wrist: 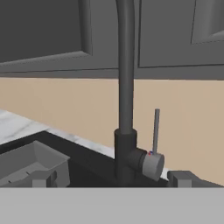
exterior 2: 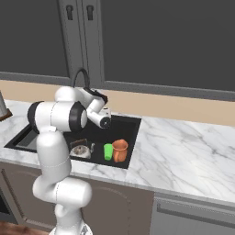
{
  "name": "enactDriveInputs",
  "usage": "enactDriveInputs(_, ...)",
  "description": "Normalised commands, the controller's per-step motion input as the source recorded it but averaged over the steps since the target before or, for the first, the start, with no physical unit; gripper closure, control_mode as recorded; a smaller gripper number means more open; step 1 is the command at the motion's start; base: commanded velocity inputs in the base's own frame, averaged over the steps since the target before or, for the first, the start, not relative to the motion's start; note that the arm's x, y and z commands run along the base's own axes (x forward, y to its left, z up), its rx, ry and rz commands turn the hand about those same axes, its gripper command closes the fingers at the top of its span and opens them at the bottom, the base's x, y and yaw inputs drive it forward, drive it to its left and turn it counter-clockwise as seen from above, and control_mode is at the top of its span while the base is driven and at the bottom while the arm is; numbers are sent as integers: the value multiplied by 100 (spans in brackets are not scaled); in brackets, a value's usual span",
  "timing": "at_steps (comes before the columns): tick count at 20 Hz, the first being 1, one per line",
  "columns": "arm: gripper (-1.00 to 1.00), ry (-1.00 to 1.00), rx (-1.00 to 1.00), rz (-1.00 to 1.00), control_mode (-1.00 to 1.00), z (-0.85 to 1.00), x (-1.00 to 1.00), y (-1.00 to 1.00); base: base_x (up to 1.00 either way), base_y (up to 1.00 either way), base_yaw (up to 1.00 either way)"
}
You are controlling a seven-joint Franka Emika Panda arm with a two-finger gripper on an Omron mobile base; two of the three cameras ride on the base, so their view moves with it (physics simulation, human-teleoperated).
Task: Pick the kettle and jug and place them in the sink. Then turn on the water.
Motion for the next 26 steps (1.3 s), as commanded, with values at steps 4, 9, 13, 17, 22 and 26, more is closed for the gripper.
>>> enactDriveInputs(4, -100, -4, 2, 0, -100, 0, 3, 0, 0, 0, 0)
enactDriveInputs(9, -100, -2, 1, -1, -100, 1, 14, 0, 0, 0, 0)
enactDriveInputs(13, -100, 0, 0, -2, -100, 0, 33, 0, 0, 0, 0)
enactDriveInputs(17, -100, -1, 0, -2, -100, 5, 31, 0, 0, 0, 0)
enactDriveInputs(22, -100, 0, 0, -1, -100, 1, 33, 0, 0, 0, 0)
enactDriveInputs(26, -100, 0, 0, -1, -100, 0, 38, 0, 0, 0, 0)
